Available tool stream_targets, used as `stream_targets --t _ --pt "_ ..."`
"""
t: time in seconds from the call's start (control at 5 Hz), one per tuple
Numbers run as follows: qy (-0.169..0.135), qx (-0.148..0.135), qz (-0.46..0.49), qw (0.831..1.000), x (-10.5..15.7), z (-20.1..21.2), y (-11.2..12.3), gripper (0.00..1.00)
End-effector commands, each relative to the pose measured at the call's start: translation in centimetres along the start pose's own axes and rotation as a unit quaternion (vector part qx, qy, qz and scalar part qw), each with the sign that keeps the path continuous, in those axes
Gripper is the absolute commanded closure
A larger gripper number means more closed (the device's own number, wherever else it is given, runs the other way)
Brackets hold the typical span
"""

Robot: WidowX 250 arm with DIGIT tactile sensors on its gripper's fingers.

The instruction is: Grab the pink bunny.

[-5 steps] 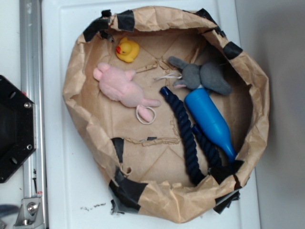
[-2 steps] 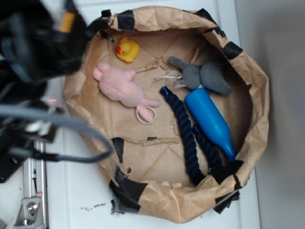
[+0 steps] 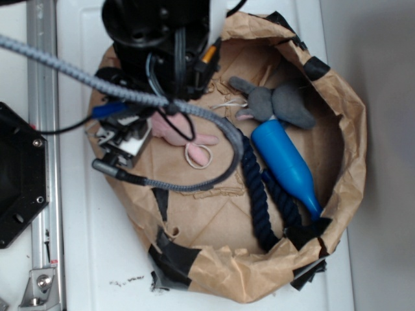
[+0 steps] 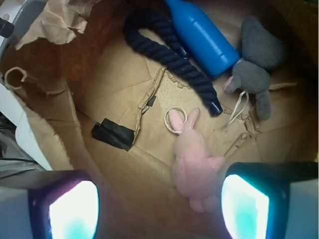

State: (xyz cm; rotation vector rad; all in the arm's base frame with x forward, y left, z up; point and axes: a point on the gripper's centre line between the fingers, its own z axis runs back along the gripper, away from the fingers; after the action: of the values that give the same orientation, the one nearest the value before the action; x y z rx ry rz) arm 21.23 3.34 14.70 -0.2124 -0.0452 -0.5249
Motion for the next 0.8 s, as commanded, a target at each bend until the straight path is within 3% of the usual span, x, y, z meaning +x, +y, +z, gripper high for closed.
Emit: stream_targets --t 0.0,0.2,0.4,0.6 --pt "-0.012 0.016 -0.016 1.000 0.6 0.6 -0.2 0.00" --pt "-0.012 0.016 -0.016 1.000 0.6 0.6 -0.2 0.00" --pt "0.007 0.031 -0.009 0.999 2.1 -3.1 2.1 0.00" --pt "0.041 0.034 -0.017 0.998 2.5 -5.5 2.1 0.00"
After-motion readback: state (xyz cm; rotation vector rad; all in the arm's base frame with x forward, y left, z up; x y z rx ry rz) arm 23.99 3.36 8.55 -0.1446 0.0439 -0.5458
